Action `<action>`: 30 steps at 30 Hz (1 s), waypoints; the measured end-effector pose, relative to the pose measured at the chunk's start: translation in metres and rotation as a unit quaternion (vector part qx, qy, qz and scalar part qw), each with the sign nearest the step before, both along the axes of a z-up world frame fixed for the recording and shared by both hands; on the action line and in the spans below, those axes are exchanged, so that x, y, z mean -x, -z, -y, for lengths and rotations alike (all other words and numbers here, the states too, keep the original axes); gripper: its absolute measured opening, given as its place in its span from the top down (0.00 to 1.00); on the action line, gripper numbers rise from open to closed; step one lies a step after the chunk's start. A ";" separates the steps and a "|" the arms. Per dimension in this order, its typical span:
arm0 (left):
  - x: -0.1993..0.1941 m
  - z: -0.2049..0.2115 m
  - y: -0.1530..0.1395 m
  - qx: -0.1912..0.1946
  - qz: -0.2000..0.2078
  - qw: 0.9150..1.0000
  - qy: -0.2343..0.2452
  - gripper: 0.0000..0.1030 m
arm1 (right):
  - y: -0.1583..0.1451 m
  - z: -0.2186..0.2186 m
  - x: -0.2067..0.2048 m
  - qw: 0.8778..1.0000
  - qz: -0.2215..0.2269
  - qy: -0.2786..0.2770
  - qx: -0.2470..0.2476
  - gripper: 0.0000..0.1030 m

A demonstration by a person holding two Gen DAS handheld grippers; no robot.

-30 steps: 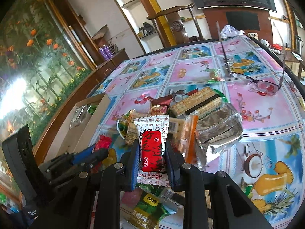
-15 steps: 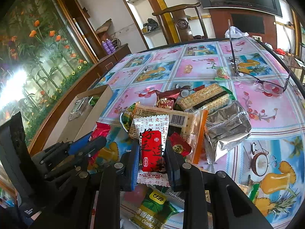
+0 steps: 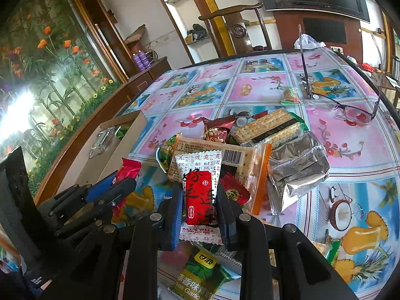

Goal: Organize snacks
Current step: 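Lift the red wrapped candy with the left gripper toward the box, then lower both candies into the box and open both grippers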

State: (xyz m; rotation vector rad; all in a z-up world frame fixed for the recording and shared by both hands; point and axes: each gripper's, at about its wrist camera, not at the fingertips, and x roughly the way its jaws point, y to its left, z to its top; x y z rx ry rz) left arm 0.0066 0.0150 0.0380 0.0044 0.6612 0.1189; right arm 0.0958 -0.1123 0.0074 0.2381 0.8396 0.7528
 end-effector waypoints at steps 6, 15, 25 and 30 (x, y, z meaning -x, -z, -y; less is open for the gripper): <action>0.001 -0.005 -0.005 0.028 0.007 1.000 0.010 0.81 | 0.003 0.005 -0.007 1.000 -0.003 0.018 -0.007 0.74; 0.013 -0.032 -0.022 0.091 0.020 0.996 0.007 0.81 | -0.005 0.002 0.002 0.998 0.001 0.046 -0.032 0.74; 0.049 -0.110 -0.055 0.115 0.054 0.990 -0.063 0.81 | -0.034 -0.063 0.026 0.999 0.015 -0.004 -0.040 0.74; 0.057 -0.157 -0.049 0.127 0.037 0.985 -0.108 0.81 | -0.052 -0.109 0.032 0.998 0.017 -0.040 -0.035 0.74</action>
